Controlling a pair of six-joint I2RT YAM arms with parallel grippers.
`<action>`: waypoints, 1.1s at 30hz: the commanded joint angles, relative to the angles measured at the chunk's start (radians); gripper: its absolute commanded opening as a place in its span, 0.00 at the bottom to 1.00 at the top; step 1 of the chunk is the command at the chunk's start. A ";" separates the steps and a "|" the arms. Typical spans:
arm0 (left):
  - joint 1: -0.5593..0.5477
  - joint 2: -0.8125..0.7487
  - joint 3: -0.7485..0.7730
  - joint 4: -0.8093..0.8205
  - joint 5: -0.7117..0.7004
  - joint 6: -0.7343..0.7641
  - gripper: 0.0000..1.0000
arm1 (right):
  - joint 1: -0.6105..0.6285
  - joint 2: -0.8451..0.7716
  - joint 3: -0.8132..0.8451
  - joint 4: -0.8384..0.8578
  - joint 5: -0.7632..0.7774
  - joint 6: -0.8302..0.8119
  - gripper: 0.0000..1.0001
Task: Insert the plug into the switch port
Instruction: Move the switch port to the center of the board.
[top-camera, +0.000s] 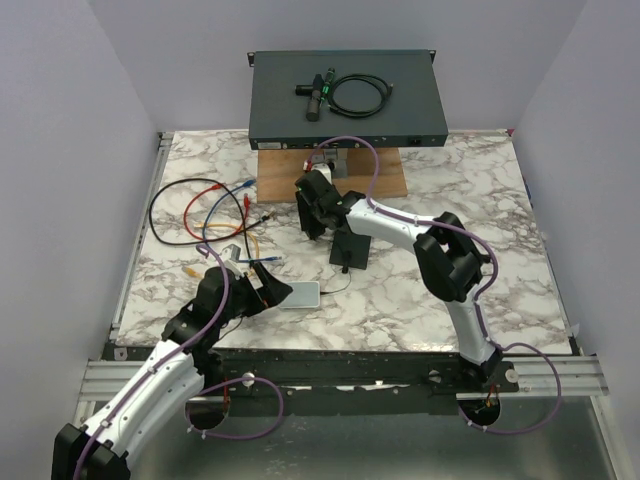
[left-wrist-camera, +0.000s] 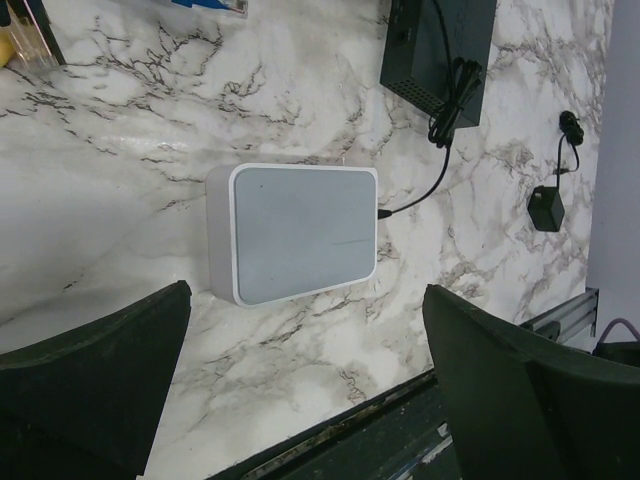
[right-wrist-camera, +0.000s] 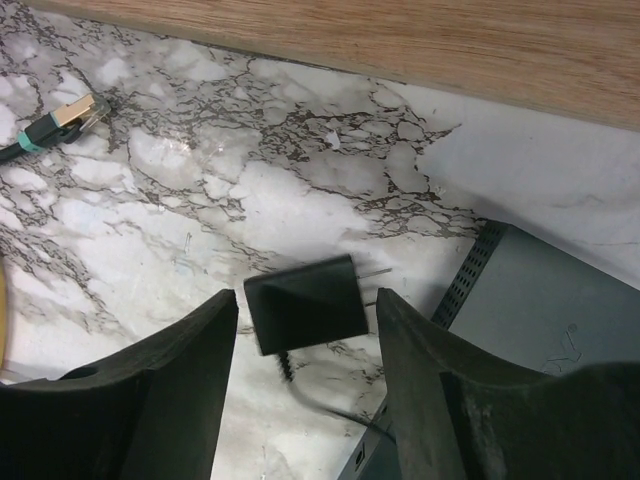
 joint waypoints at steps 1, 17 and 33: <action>0.008 0.013 0.019 0.015 -0.045 0.014 0.98 | -0.002 -0.020 -0.038 -0.013 -0.054 -0.033 0.62; 0.016 0.047 0.082 0.035 -0.090 0.080 0.99 | 0.046 -0.360 -0.301 -0.039 -0.122 -0.055 0.66; 0.055 0.344 0.153 0.319 0.039 0.194 0.95 | 0.219 -0.770 -0.877 0.202 -0.368 0.014 0.28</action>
